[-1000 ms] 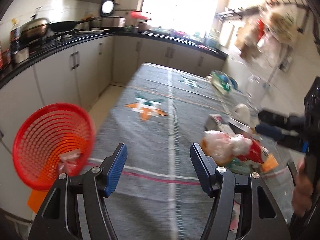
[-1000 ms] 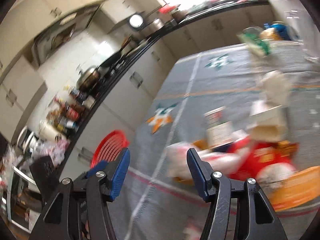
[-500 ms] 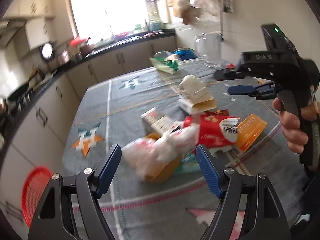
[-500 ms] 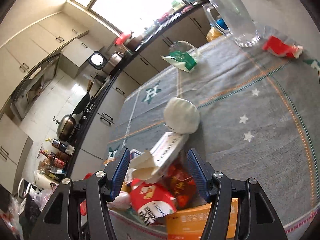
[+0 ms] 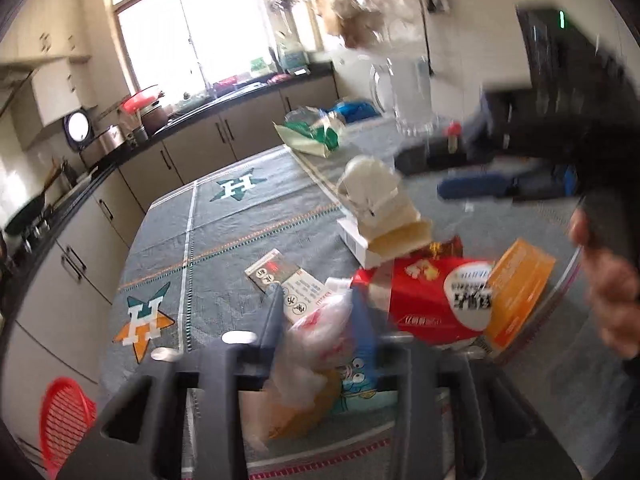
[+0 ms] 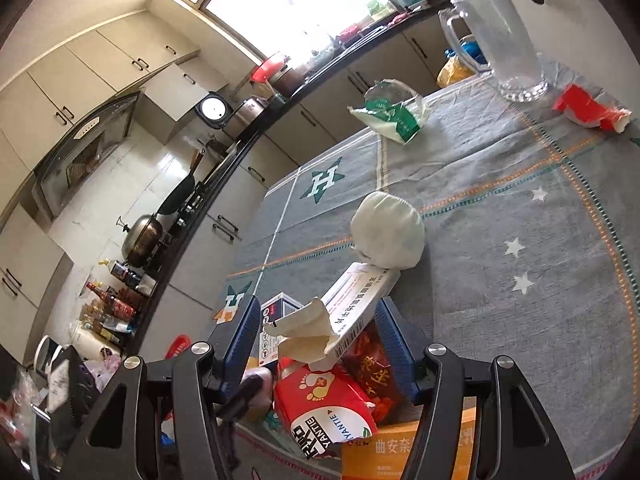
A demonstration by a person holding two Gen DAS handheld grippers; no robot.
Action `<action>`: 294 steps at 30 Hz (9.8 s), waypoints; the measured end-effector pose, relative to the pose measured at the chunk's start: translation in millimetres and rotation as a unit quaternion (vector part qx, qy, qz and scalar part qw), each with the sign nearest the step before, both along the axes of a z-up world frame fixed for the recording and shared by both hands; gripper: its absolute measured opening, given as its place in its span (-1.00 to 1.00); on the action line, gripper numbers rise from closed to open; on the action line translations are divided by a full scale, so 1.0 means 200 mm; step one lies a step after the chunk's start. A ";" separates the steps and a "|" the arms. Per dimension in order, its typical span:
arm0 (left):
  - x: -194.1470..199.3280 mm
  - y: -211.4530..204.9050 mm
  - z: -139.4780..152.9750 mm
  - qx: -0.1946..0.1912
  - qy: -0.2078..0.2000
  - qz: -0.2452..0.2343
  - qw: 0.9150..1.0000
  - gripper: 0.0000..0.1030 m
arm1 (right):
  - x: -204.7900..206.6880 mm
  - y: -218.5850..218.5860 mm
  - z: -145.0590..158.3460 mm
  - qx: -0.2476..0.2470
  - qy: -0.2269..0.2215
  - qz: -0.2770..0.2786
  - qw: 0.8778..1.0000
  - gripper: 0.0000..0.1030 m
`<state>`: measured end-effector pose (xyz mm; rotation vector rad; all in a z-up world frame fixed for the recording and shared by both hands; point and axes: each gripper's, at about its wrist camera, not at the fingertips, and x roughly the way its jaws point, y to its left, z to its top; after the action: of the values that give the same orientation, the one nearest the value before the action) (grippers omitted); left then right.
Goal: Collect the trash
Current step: 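Grasp a white tissue with the left tool while the right grasps the white medicine box, then carry the tissue and white box to the red basket and open both tools, then move both open tools back over the table, then grasp the yellow plastic cup with the left tool while the right grasps the orange medicine box, then carry the yellow cup and orange box over the red basket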
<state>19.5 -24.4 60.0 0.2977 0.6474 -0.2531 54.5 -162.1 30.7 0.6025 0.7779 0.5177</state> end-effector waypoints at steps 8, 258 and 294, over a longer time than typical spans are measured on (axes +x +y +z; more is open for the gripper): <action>-0.12 0.20 0.10 -0.092 -0.016 0.042 0.995 -0.87 | 0.07 0.01 -0.10 0.005 0.041 0.004 0.999 0.27; -0.16 0.55 -0.17 -0.134 0.130 0.161 0.969 -0.88 | -0.82 0.04 -0.11 -0.328 -0.048 0.254 0.909 0.40; -0.54 1.57 0.10 -0.140 0.049 0.327 0.933 -0.87 | -0.43 1.36 0.15 -0.233 -0.051 0.317 0.918 0.02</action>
<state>-87.6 288.6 80.6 -0.2148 0.7640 0.2826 -31.3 109.8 60.0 -0.1395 0.9561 0.9126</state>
